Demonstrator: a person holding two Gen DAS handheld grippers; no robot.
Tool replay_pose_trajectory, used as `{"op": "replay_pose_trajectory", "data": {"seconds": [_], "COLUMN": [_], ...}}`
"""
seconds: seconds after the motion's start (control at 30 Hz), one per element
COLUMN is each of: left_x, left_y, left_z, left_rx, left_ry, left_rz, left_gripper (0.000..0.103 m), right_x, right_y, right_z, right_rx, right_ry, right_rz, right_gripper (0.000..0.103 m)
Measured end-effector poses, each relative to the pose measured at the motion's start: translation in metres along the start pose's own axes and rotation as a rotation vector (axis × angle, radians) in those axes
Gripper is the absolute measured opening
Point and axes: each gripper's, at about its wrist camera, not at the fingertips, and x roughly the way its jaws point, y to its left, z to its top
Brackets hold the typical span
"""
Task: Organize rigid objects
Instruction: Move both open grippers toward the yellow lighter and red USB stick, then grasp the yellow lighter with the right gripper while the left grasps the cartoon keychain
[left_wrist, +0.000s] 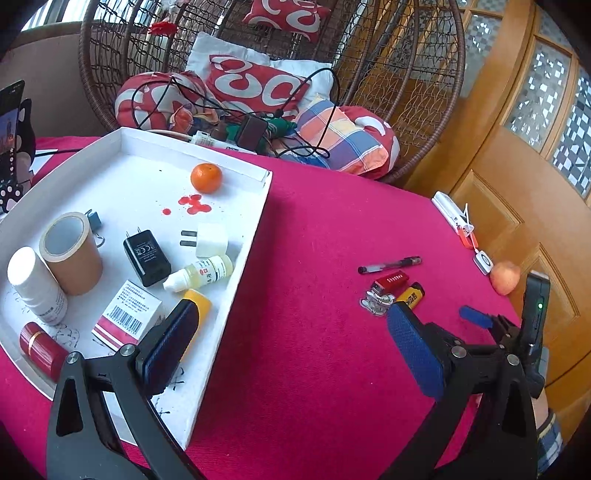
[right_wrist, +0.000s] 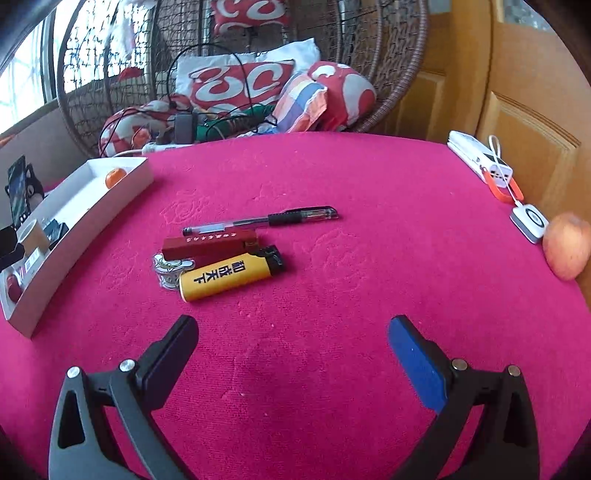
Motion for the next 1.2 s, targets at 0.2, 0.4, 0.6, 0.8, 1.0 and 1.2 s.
{"op": "replay_pose_trajectory", "data": {"seconds": [0.2,0.4,0.6,0.8,1.0,1.2], "left_x": [0.014,0.041,0.042,0.055,0.131,0.14], "left_y": [-0.008,-0.026,-0.038,-0.093,-0.109,-0.111], "left_z": [-0.005,-0.003,0.0,-0.01,-0.012,-0.006], "left_rx": [0.051,0.171,0.165,0.262,0.246,0.24], "left_ry": [0.049,0.08,0.042,0.039,0.173,0.134], "left_rz": [0.001,0.104,0.18,0.159,0.224,0.231], "left_gripper": [0.103,0.103,0.103,0.103,0.08,0.077], "right_x": [0.038,0.032,0.006,0.006,0.007,0.006], "right_y": [0.035,0.029,-0.014,-0.025,-0.026,-0.025], "right_z": [0.025,0.021,-0.006,-0.008,-0.009,-0.01], "right_rx": [-0.218,-0.236,-0.089,-0.017,-0.01,-0.013], "right_ry": [0.057,0.048,0.044,0.049,0.05,0.054], "right_rz": [0.012,0.052,0.028,0.059,0.067,0.061], "right_gripper": [0.103,0.081,0.081,0.082,0.082,0.082]}}
